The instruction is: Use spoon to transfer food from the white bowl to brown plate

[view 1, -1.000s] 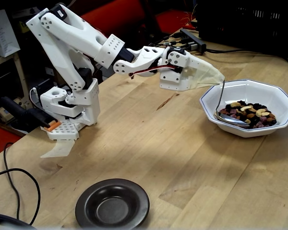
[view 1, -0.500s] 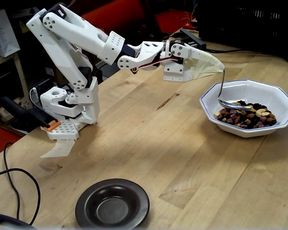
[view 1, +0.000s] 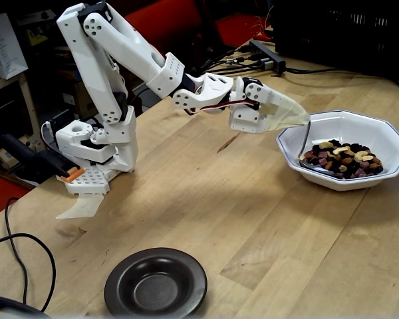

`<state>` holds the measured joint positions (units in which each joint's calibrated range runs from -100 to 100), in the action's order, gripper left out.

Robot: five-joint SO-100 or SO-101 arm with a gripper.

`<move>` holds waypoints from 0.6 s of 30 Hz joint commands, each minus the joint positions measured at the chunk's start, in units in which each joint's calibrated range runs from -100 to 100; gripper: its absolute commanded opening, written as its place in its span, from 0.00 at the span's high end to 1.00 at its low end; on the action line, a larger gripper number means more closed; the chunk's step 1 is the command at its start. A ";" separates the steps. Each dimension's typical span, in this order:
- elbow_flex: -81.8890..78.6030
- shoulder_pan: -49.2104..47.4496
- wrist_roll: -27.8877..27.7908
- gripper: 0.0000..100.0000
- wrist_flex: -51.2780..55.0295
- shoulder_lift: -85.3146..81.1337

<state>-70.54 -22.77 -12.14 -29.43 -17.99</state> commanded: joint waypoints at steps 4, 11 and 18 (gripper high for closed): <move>1.60 0.33 -3.52 0.96 -0.53 -0.20; 2.31 0.63 -7.13 0.96 -0.46 -0.11; 2.31 0.70 -7.52 0.96 -0.46 -0.11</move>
<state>-70.54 -22.77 -19.41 -29.43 -17.90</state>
